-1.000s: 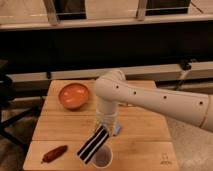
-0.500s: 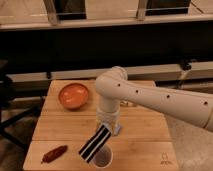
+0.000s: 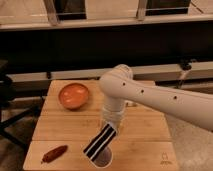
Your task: Place the eraser in the ceramic cup
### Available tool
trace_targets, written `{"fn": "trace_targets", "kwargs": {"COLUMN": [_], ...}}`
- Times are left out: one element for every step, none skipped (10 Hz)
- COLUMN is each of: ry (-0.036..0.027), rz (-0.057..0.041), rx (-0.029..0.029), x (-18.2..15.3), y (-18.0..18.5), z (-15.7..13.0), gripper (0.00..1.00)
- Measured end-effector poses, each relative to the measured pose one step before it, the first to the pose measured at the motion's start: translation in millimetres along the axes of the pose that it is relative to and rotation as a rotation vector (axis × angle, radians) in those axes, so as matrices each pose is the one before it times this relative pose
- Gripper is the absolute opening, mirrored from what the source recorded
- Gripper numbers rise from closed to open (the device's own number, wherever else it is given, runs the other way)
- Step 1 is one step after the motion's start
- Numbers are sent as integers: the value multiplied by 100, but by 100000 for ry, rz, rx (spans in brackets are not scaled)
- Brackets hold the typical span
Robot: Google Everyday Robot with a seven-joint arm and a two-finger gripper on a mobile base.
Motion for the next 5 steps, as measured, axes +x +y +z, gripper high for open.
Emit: {"fn": "trace_targets", "kwargs": {"ry": [470, 375, 420, 728, 597], "rz": [373, 281, 345, 315, 212], "rx": [-298, -132, -159, -322, -71], "x": [126, 89, 128, 134, 81], "y": [307, 240, 398, 504, 298], "z": [-83, 11, 57, 3, -20], "gripper": [4, 4, 4, 4, 4]}}
